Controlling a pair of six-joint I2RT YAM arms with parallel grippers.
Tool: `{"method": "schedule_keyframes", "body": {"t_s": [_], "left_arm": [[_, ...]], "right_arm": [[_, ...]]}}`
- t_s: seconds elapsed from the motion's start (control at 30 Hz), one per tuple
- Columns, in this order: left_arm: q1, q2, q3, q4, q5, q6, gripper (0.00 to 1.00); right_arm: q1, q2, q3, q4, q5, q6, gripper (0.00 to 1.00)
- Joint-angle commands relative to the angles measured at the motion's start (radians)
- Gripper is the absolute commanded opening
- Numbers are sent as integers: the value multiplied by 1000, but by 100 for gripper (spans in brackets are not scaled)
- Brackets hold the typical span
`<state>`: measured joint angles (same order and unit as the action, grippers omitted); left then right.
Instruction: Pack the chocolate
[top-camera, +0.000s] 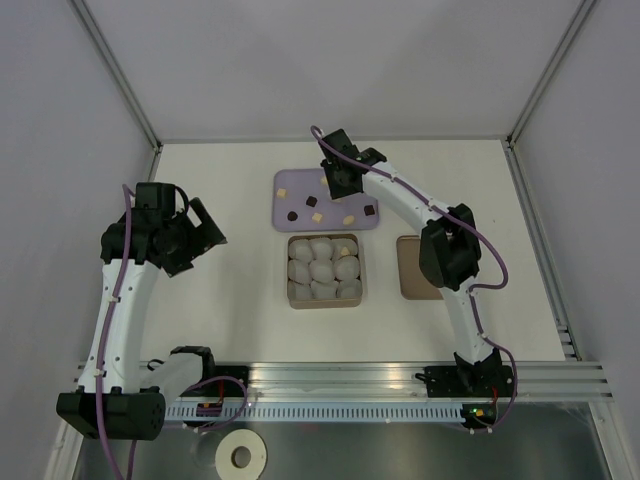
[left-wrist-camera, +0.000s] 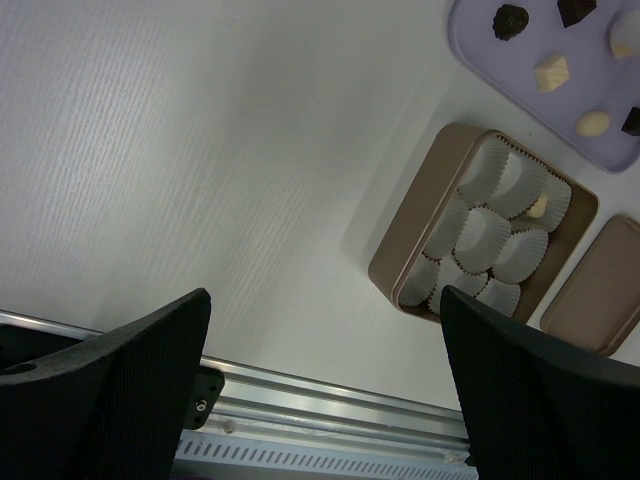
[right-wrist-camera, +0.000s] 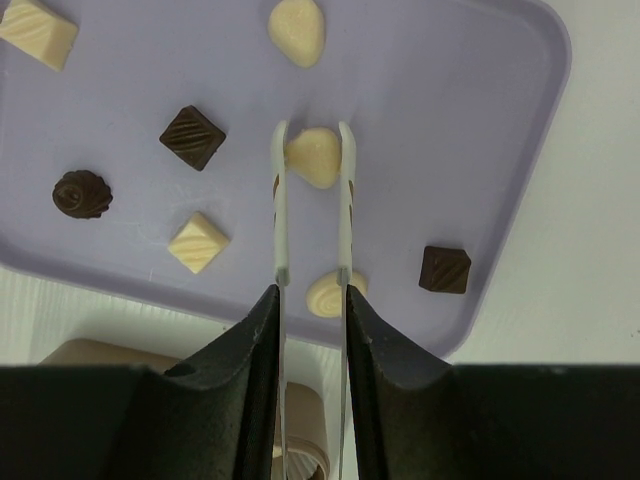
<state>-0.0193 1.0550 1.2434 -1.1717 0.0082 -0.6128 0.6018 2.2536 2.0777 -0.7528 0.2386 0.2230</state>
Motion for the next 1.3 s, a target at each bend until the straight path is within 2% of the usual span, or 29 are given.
{"method": "schedule_keyframes", "body": {"t_s": [0.0, 0.33, 0.53, 0.73, 0.9, 1.27], "left_arm": [[-2, 5, 16, 27, 7, 21, 100], [-2, 3, 19, 24, 24, 18, 99], [-2, -1, 10, 24, 47, 2, 100], [-2, -12, -1, 24, 47, 2, 100], [-2, -23, -30, 26, 52, -4, 100], [-2, -44, -76, 33, 52, -18, 100]], "right_arm": [[-4, -130, -33, 47, -8, -5, 17], [38, -331, -188, 0, -53, -8, 14], [142, -491, -323, -34, -58, 64, 14], [236, -583, -444, -62, -62, 163, 15], [279, -586, -495, -45, -58, 199, 15], [282, -511, -513, 9, -53, 200, 15]]}}
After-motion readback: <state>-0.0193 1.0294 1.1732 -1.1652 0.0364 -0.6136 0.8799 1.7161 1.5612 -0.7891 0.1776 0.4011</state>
